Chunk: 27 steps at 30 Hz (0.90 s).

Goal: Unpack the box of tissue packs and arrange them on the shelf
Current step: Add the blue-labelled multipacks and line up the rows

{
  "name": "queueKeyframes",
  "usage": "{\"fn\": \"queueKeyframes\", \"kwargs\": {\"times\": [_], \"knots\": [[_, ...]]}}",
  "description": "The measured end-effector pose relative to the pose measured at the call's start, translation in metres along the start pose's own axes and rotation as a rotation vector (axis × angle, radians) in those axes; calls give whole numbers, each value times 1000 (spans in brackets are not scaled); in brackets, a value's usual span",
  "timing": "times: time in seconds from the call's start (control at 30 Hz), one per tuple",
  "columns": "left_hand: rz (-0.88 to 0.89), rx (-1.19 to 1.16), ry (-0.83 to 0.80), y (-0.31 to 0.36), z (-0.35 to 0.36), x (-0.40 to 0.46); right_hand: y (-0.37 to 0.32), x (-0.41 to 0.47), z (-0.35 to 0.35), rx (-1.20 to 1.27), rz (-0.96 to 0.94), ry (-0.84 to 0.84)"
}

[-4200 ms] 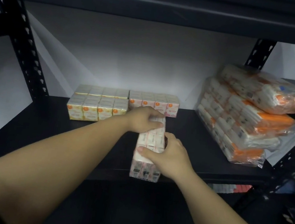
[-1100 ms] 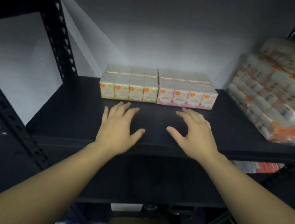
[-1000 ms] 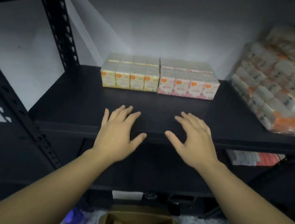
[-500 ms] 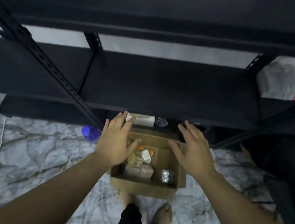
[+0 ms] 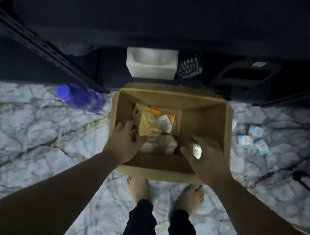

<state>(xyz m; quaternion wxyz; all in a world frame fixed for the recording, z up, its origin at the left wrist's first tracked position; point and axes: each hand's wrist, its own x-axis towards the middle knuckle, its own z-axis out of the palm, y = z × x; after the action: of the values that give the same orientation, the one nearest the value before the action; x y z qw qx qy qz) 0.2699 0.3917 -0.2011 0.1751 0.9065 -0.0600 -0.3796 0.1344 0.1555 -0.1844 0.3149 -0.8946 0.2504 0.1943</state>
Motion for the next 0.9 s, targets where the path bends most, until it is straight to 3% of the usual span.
{"fn": "queueKeyframes", "kwargs": {"times": [0.23,0.43,0.53,0.6,0.73,0.9], "knots": [[-119,-66,-110,-32,78,118,34,86,105,7,6,-144],[-240,-242,-136,-35,117,190,41,131,145,82,6,-253],[-254,-348,-78,-41,125,204,42,154,157,-16,-13,-450],[-235,-443,-27,-46,121,203,47,163,165,33,54,-462],[-176,-573,-62,-42,100,168,51,160,155,363,146,-411],[-11,-529,-59,-24,73,104,35,126,111,921,257,-515]]}}
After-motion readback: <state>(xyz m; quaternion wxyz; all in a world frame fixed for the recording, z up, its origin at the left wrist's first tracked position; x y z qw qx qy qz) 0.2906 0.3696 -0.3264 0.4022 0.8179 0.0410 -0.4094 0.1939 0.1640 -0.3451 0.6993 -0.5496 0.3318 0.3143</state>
